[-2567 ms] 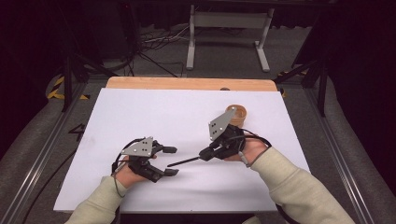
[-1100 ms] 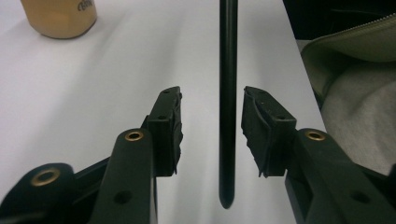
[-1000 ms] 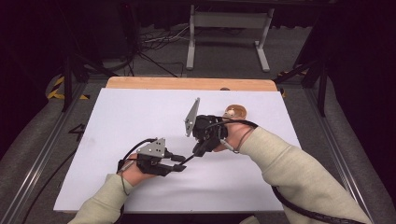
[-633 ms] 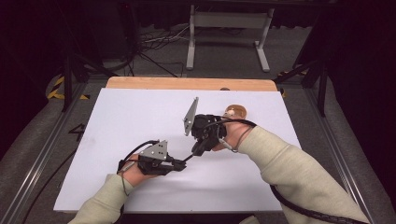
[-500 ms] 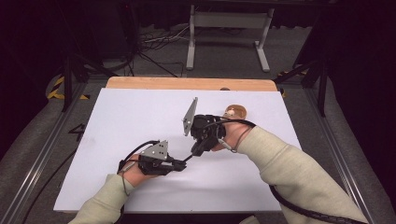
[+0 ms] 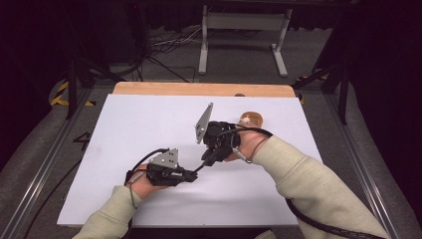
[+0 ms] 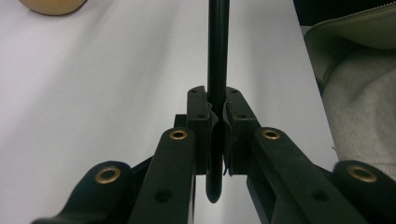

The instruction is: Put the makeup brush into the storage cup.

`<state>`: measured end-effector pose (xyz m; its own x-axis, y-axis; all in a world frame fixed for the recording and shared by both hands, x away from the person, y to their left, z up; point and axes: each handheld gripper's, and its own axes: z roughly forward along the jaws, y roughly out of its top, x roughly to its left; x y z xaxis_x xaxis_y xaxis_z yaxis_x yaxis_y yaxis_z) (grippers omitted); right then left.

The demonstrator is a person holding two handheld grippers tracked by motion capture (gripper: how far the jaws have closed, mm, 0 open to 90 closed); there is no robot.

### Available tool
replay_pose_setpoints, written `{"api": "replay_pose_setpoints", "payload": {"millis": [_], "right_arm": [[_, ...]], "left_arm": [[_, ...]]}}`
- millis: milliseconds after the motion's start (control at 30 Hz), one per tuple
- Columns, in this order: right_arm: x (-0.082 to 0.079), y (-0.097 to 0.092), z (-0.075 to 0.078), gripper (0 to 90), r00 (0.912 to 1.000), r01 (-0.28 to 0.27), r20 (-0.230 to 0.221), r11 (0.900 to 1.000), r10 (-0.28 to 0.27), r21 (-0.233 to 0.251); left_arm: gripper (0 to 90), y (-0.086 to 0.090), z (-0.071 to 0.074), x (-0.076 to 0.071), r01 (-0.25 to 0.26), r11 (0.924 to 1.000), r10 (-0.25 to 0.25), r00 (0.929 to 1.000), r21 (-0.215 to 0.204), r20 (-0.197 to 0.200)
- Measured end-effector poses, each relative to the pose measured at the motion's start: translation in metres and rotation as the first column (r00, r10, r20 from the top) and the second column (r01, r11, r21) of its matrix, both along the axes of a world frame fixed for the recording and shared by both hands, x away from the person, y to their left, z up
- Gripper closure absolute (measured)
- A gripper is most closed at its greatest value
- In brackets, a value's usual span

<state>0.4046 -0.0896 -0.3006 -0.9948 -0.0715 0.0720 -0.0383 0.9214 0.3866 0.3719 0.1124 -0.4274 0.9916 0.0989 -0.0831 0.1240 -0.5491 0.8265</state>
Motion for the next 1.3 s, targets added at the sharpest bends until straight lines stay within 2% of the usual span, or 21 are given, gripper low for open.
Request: {"api": "replay_pose_setpoints", "payload": {"millis": [100, 200, 300, 333, 433, 533, 567, 600, 700, 733, 767, 833, 867, 933, 1067, 1167, 1233, 1267, 1300], "right_arm": [[-0.002, -0.005, 0.001, 50.8, 0.9995, 0.030, 0.007, 0.9985, -0.031, 0.045], [-0.003, -0.010, 0.002, 36.1, 0.9975, 0.056, 0.036, 0.9905, -0.061, 0.125], [-0.006, -0.017, 0.002, 25.1, 0.9933, 0.073, 0.071, 0.9738, -0.090, 0.215], [-0.007, -0.020, 0.003, 22.3, 0.9917, 0.082, 0.076, 0.9651, -0.104, 0.248], [-0.009, -0.026, 0.002, 16.8, 0.9872, 0.094, 0.094, 0.9455, -0.129, 0.312], [-0.011, -0.034, 0.000, 12.7, 0.9803, 0.112, 0.108, 0.9167, -0.165, 0.383], [-0.013, -0.037, -0.002, 11.0, 0.9746, 0.130, 0.114, 0.9022, -0.193, 0.411], [-0.013, -0.039, -0.003, 12.0, 0.9725, 0.138, 0.113, 0.8953, -0.204, 0.423], [-0.016, -0.045, -0.012, 12.5, 0.9682, 0.158, 0.096, 0.8622, -0.231, 0.481], [-0.017, -0.047, -0.015, 12.4, 0.9659, 0.164, 0.092, 0.8467, -0.242, 0.506], [-0.017, -0.048, -0.017, 12.5, 0.9659, 0.166, 0.085, 0.8381, -0.244, 0.520], [-0.018, -0.051, -0.022, 12.3, 0.9636, 0.175, 0.072, 0.8127, -0.257, 0.556], [-0.018, -0.051, -0.022, 12.3, 0.9636, 0.175, 0.072, 0.8127, -0.257, 0.556], [-0.019, -0.053, -0.027, 12.0, 0.9614, 0.182, 0.061, 0.7863, -0.268, 0.590], [-0.020, -0.055, -0.036, 12.0, 0.9547, 0.212, 0.026, 0.7407, -0.296, 0.637], [-0.022, -0.053, -0.042, 12.0, 0.9532, 0.221, 0.008, 0.7160, -0.302, 0.662], [-0.023, -0.052, -0.045, 12.0, 0.9511, 0.231, -0.008, 0.6928, -0.309, 0.683], [-0.023, -0.052, -0.047, 12.4, 0.9500, 0.236, -0.020, 0.6752, -0.311, 0.699], [-0.023, -0.051, -0.047, 12.8, 0.9493, 0.239, -0.027, 0.6649, -0.313, 0.708]], "left_arm": [[83.5, 0.001, 0.000, 0.001, -0.002, 1.0000, 0.002, 1.0000, -0.007, 0.005], [83.5, 0.003, 0.000, 0.001, -0.008, 0.9997, 0.008, 1.0000, -0.025, 0.003], [83.4, 0.005, 0.000, 0.001, -0.019, 0.9979, 0.020, 0.9997, -0.062, 0.016], [83.4, 0.006, 0.000, 0.001, -0.019, 0.9964, 0.020, 0.9996, -0.083, 0.020], [83.4, 0.008, 0.000, 0.001, -0.020, 0.9931, 0.023, 0.9995, -0.116, 0.023], [83.4, 0.010, 0.000, 0.001, -0.027, 0.9896, 0.031, 0.9993, -0.141, 0.021], [83.4, 0.010, 0.000, 0.001, -0.032, 0.9889, 0.035, 0.9991, -0.145, 0.022], [83.4, 0.011, 0.000, 0.001, -0.038, 0.9877, 0.042, 0.9989, -0.151, 0.023], [83.4, 0.012, 0.001, 0.000, -0.048, 0.9822, 0.055, 0.9978, -0.182, 0.036], [83.4, 0.012, 0.001, -0.001, -0.049, 0.9802, 0.058, 0.9977, -0.192, 0.037], [83.4, 0.012, 0.001, -0.001, -0.049, 0.9802, 0.058, 0.9977, -0.192, 0.037], [83.4, 0.013, 0.001, -0.001, -0.056, 0.9744, 0.066, 0.9971, -0.218, 0.037], [83.4, 0.013, 0.001, -0.001, -0.056, 0.9744, 0.066, 0.9971, -0.218, 0.037], [83.3, 0.014, 0.000, -0.001, -0.062, 0.9705, 0.071, 0.9970, -0.233, 0.030], [83.3, 0.014, -0.001, -0.001, -0.068, 0.9630, 0.077, 0.9967, -0.261, 0.026], [83.4, 0.014, -0.001, -0.002, -0.072, 0.9599, 0.081, 0.9964, -0.271, 0.023], [83.3, 0.013, -0.001, -0.002, -0.072, 0.9577, 0.081, 0.9965, -0.279, 0.021], [83.3, 0.013, -0.001, -0.003, -0.072, 0.9570, 0.081, 0.9965, -0.281, 0.020], [83.3, 0.013, -0.002, -0.003, -0.073, 0.9569, 0.083, 0.9963, -0.281, 0.023]]}}
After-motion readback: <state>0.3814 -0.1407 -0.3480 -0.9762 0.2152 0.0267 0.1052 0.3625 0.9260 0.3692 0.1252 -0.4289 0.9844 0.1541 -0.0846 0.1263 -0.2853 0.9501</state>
